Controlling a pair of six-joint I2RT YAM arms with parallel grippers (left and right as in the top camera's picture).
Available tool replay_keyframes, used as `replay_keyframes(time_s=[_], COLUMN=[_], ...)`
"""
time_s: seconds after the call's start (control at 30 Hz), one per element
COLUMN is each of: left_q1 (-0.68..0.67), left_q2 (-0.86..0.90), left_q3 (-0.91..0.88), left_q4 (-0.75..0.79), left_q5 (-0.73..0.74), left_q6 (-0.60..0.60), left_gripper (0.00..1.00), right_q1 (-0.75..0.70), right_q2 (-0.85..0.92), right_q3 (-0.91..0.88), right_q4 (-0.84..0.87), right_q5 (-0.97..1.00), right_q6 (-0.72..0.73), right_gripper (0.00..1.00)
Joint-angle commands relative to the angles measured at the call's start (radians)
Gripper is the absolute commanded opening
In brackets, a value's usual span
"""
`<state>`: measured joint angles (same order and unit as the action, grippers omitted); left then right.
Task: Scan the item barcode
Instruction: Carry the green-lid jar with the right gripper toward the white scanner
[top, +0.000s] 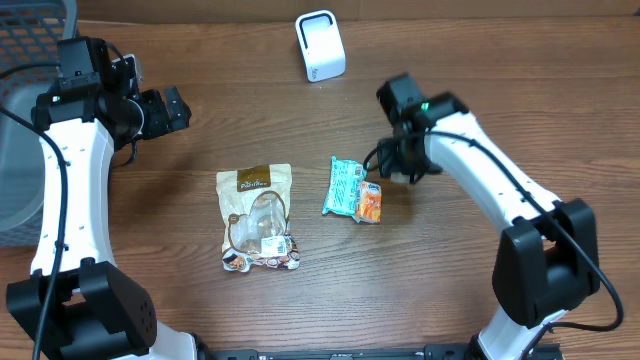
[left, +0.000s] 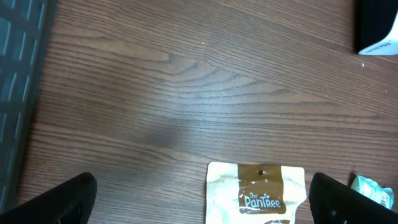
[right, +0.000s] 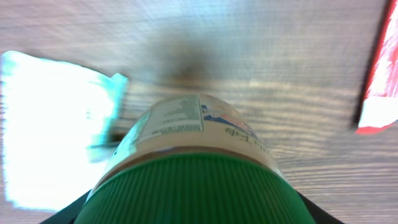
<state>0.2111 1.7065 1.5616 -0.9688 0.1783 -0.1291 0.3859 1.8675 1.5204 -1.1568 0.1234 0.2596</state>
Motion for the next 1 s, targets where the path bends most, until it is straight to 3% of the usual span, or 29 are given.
replay_keyframes(time_s=[0.0,0.23,0.4,0.97], left_q1=[-0.002,-0.002,-0.002,-0.002], left_q2=[0.000,0.000,0.000,0.000], left_q3=[0.002,0.002,0.002,0.003], left_q4=[0.001,0.001,0.001,0.001], left_q5=[-0.006,-0.006,-0.006,-0.006], left_q6=[-0.009,-0.009,-0.009,-0.009], left_gripper=[1.00,1.00,1.00,1.00], right_q1=[-0.004,-0.004,-0.004,-0.001], right_q2=[-0.018,-0.018,-0.012,0.241], right_q3=[0.204,0.570,0.618,0.591], right_q4=[-0.074,-0.291,-0.269,0.212], right_q5=[-0.085,-0.160,-0.162,-0.163], right_q6=[-0.048,-0.052,-0.051,-0.053], right_gripper=[0.49,0.46,0.42,0.38])
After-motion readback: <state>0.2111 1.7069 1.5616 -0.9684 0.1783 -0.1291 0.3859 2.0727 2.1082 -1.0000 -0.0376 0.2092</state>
